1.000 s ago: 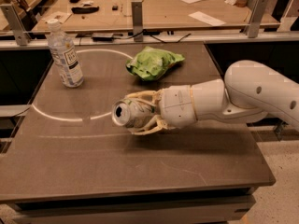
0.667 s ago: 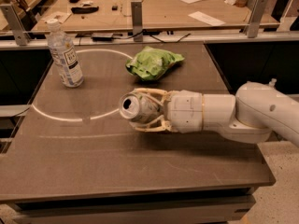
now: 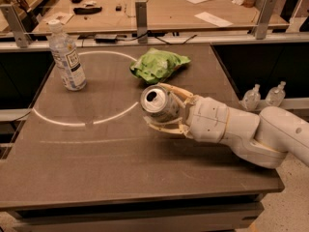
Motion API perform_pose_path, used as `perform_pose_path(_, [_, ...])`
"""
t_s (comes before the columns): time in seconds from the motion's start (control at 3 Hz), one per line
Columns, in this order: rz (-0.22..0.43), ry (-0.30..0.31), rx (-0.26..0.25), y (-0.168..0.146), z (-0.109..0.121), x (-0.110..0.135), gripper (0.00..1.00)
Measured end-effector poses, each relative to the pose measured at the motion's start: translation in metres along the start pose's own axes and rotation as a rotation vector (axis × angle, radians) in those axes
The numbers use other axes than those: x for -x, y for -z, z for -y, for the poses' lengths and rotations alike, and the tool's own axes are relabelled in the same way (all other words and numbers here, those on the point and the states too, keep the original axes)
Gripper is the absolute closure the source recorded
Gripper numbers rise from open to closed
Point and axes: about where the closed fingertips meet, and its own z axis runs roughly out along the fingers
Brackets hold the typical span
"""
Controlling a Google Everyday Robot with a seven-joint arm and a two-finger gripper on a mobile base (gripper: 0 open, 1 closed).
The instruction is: Place 7up can upright
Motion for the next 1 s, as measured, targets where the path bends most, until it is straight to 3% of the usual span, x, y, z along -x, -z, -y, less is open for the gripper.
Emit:
perform_pose_path(0.33, [-0.031,-0.049,0.039,0.0045,0.0057,0.0068,1.0])
perform_pose_path(0.67, [-0.114,-0.107,0.127,0.0108,0.0082,0.0094,1.0])
perform_pose_path(1.0, [-0.126,-0.143,0.128,0.0125,0.0076,0.0075,1.0])
